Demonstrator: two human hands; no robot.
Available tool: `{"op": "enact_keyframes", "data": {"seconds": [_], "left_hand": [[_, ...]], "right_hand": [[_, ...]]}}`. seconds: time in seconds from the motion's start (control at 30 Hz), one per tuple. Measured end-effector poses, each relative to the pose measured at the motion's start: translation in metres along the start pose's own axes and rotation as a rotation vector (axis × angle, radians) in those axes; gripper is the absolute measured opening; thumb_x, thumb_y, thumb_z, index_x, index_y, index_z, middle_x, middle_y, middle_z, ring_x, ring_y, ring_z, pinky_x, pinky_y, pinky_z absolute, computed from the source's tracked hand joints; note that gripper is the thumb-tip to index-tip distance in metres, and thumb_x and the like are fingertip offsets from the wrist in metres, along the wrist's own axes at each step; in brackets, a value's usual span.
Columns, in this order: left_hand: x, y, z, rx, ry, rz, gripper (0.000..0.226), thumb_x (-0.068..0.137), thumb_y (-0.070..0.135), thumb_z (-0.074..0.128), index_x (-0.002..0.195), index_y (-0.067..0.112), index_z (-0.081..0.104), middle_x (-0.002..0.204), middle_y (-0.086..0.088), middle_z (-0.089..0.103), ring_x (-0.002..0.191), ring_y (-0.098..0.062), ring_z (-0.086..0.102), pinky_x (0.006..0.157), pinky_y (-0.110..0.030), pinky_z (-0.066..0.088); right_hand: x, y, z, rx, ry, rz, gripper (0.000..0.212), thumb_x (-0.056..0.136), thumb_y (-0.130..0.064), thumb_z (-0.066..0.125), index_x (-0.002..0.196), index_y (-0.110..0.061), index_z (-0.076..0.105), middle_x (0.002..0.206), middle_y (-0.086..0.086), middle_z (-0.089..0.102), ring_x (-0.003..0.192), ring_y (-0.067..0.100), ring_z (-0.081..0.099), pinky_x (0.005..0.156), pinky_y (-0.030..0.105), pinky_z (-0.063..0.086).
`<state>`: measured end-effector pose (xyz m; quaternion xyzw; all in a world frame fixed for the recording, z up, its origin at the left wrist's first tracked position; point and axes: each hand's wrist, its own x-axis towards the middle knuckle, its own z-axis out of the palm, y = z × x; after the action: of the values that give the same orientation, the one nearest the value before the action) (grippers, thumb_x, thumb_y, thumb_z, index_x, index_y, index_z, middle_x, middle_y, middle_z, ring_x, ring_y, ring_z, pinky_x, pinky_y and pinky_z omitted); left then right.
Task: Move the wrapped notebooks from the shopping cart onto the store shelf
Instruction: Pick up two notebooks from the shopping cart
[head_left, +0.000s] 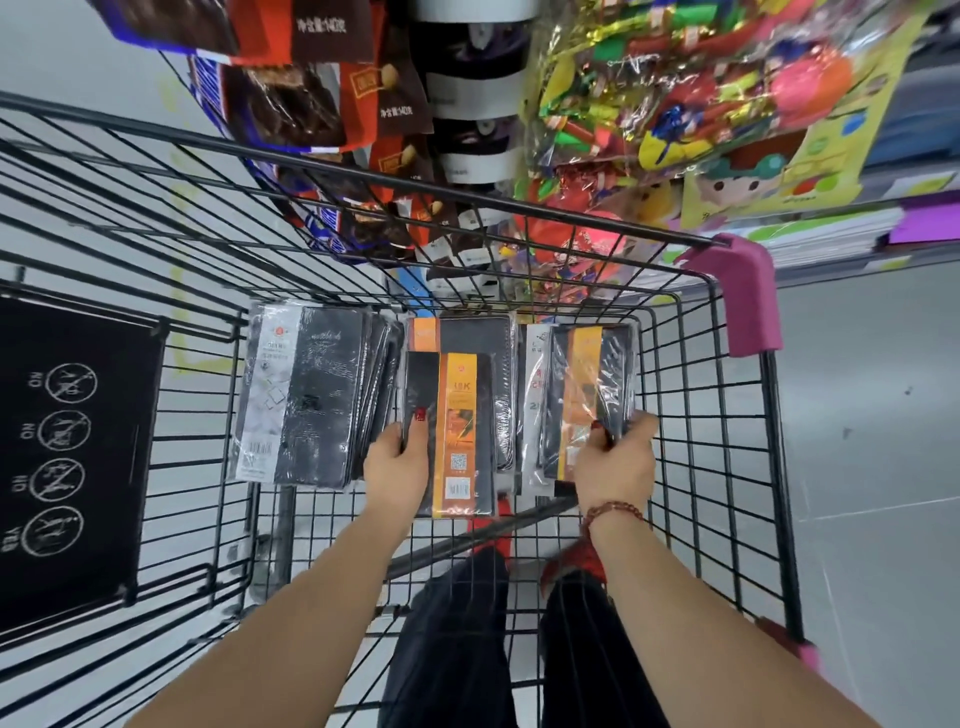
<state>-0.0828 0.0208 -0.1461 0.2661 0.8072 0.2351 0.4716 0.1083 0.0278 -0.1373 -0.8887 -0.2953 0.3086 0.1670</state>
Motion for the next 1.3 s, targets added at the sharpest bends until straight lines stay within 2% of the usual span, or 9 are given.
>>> {"op": "enact_keyframes", "data": {"seconds": [0.13, 0.23, 0.33, 0.4, 0.57, 0.8, 1.13, 1.23, 1.3], "left_hand": [[-0.011, 0.007, -0.014, -0.013, -0.014, -0.003, 0.046, 0.094, 0.044, 0.046, 0.079, 0.001, 0.052, 0.069, -0.014, 0.054, 0.064, -0.022, 0.049, 0.06, -0.035, 0.041], [-0.023, 0.016, -0.024, -0.048, 0.005, -0.016, 0.057, 0.088, 0.056, 0.046, 0.081, 0.0, 0.053, 0.074, -0.019, 0.06, 0.067, -0.024, 0.054, 0.069, -0.047, 0.051], [-0.043, 0.034, -0.035, -0.08, 0.011, 0.021, 0.046, 0.092, 0.049, 0.048, 0.076, 0.006, 0.054, 0.073, -0.016, 0.062, 0.071, -0.029, 0.057, 0.071, -0.041, 0.048], [-0.056, 0.048, -0.041, -0.101, -0.012, 0.072, 0.047, 0.093, 0.046, 0.048, 0.085, 0.0, 0.057, 0.082, -0.022, 0.067, 0.073, -0.03, 0.061, 0.075, -0.045, 0.051], [-0.095, 0.091, -0.046, -0.135, -0.064, 0.218, 0.04, 0.095, 0.042, 0.046, 0.095, 0.006, 0.062, 0.085, -0.012, 0.066, 0.076, -0.026, 0.06, 0.07, -0.036, 0.047], [-0.153, 0.13, -0.03, -0.143, -0.148, 0.414, 0.034, 0.096, 0.042, 0.045, 0.074, 0.017, 0.054, 0.067, -0.007, 0.044, 0.064, -0.019, 0.041, 0.06, -0.031, 0.033], [-0.264, 0.154, 0.051, -0.123, -0.169, 0.511, 0.039, 0.096, 0.037, 0.047, 0.071, 0.008, 0.052, 0.068, -0.001, 0.048, 0.067, -0.019, 0.046, 0.064, -0.019, 0.038], [-0.293, 0.15, 0.094, -0.153, -0.221, 0.452, 0.04, 0.089, 0.052, 0.05, 0.09, 0.016, 0.065, 0.094, -0.007, 0.067, 0.093, -0.03, 0.063, 0.088, -0.041, 0.047], [-0.313, 0.146, 0.126, -0.18, -0.248, 0.413, 0.049, 0.076, 0.065, 0.052, 0.089, 0.019, 0.066, 0.096, -0.008, 0.069, 0.093, -0.032, 0.064, 0.091, -0.049, 0.049]], "right_hand": [[-0.006, -0.002, -0.024, 0.125, -0.04, -0.035, 0.034, 0.093, -0.006, 0.044, 0.126, -0.011, 0.039, 0.085, 0.005, 0.058, 0.074, 0.025, 0.056, 0.069, 0.034, 0.046], [-0.016, -0.005, -0.044, 0.284, -0.069, -0.04, 0.022, 0.093, -0.005, 0.045, 0.111, -0.017, 0.045, 0.079, -0.004, 0.057, 0.072, 0.02, 0.054, 0.071, 0.033, 0.045], [-0.031, -0.01, -0.069, 0.435, -0.131, -0.052, 0.021, 0.093, -0.006, 0.047, 0.105, -0.024, 0.046, 0.078, -0.004, 0.058, 0.07, 0.019, 0.057, 0.07, 0.04, 0.049], [-0.043, -0.015, -0.091, 0.547, -0.149, -0.06, 0.021, 0.093, -0.004, 0.048, 0.105, -0.022, 0.048, 0.083, -0.006, 0.059, 0.07, 0.013, 0.057, 0.067, 0.033, 0.05], [-0.064, -0.019, -0.146, 0.737, -0.094, -0.085, 0.021, 0.091, -0.004, 0.053, 0.098, -0.024, 0.055, 0.09, 0.009, 0.061, 0.073, 0.021, 0.055, 0.07, 0.038, 0.047], [-0.079, -0.001, -0.217, 0.918, -0.027, -0.068, 0.02, 0.091, -0.003, 0.051, 0.107, -0.013, 0.059, 0.086, 0.004, 0.063, 0.066, 0.012, 0.058, 0.059, 0.023, 0.047], [-0.064, 0.086, -0.323, 1.068, 0.088, -0.04, 0.016, 0.091, -0.002, 0.053, 0.105, -0.006, 0.059, 0.079, 0.001, 0.06, 0.059, 0.008, 0.057, 0.052, 0.015, 0.047], [-0.055, 0.126, -0.364, 1.083, 0.098, -0.048, 0.011, 0.091, -0.003, 0.053, 0.097, -0.009, 0.059, 0.076, 0.002, 0.06, 0.05, 0.001, 0.055, 0.047, 0.013, 0.045], [-0.049, 0.154, -0.391, 1.087, 0.108, -0.046, 0.009, 0.091, -0.006, 0.054, 0.095, -0.01, 0.06, 0.078, 0.004, 0.062, 0.055, 0.006, 0.056, 0.05, 0.019, 0.046]]}}
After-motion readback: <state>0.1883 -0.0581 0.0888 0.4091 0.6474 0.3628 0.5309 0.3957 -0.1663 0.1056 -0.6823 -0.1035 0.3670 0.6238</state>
